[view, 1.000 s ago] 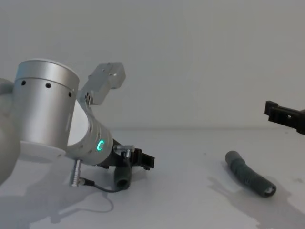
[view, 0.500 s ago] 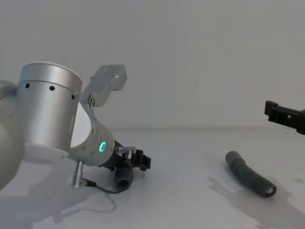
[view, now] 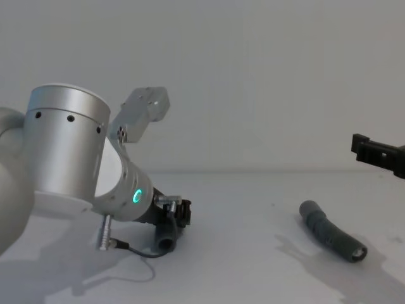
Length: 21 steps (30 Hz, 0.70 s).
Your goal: Use both hands to pick up one end of the pipe from the table, align the ends, and insert them.
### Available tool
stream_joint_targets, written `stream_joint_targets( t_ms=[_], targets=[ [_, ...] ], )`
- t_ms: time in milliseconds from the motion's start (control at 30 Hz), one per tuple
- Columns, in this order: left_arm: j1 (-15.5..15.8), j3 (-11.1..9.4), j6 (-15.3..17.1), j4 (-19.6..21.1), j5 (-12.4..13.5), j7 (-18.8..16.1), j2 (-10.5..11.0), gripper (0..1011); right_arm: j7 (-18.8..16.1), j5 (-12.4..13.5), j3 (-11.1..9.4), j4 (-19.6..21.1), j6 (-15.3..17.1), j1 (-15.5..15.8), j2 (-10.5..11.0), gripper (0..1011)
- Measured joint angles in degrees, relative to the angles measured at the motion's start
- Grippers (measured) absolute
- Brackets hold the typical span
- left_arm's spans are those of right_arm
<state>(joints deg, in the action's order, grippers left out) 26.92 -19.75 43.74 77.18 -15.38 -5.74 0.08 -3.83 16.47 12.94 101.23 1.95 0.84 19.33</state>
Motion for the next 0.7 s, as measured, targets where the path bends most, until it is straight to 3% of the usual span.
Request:
stream_joint_targets(
  t_ms=[300, 700],
  targets=[
    [0.0, 0.0, 0.0, -0.1, 0.0, 0.0, 0.0, 334, -0.5, 0.1, 0.1, 0.0, 1.1, -0.4, 0.1, 1004],
    [0.0, 0.0, 0.0, -0.1, 0.0, 0.0, -0.1, 334, -2.4, 0.5, 1.2, -0.3, 10.4, -3.4, 1.0, 1004]
  ],
)
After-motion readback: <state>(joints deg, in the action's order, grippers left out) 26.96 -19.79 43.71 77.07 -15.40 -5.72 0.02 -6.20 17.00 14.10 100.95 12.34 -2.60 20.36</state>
